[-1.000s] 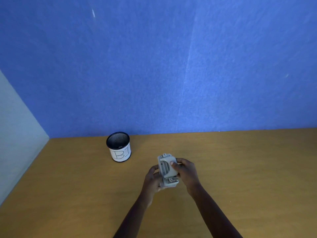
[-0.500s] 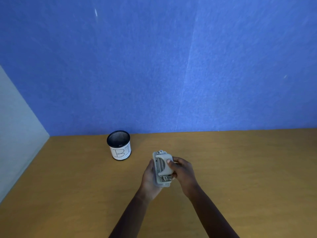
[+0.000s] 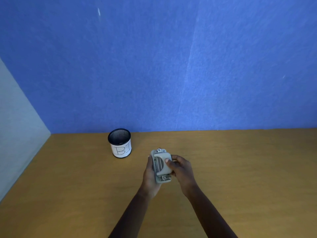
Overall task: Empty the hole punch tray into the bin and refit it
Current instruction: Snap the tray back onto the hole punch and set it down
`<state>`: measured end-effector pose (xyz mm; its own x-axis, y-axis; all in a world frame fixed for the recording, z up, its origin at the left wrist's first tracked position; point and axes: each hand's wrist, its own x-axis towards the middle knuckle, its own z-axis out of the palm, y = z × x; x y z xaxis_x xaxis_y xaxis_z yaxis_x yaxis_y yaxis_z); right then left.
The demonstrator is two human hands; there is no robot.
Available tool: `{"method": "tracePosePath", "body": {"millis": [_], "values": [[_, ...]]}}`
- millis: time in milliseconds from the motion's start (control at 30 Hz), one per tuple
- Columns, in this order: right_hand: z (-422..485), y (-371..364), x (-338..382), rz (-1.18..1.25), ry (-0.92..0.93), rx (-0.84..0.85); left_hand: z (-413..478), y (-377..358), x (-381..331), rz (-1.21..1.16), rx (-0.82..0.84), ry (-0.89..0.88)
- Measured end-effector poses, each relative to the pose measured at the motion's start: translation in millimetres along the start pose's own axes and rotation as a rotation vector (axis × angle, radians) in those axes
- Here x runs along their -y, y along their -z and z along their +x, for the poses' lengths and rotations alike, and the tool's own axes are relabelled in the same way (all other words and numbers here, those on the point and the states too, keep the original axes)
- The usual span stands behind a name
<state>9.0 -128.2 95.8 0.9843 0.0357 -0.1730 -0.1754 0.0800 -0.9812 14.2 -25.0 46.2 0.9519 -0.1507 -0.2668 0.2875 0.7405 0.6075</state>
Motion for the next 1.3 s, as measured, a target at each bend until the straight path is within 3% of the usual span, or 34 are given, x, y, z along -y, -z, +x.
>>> {"method": "tracePosePath", "body": {"millis": [267,533,967,1100,1167,1300], "values": [[-1,0,0,-0.057,-0.004,0.025,-6,0,-7,0.057,0.016,0.007],[-4,2,-5,-0.396,0.153,0.064,-2,4,-21,0.229,0.017,0.026],[-6,4,1,-0.587,0.297,0.105,-1,-3,-19,0.309,-0.051,-0.137],[6,8,10,-0.571,0.347,-0.085,0,-5,-16,0.270,-0.076,-0.108],[13,12,15,-0.550,0.316,-0.125,1,-5,-14,0.306,-0.072,-0.083],[21,13,18,-0.489,0.201,-0.032,2,-4,-13,0.383,-0.058,-0.050]]}}
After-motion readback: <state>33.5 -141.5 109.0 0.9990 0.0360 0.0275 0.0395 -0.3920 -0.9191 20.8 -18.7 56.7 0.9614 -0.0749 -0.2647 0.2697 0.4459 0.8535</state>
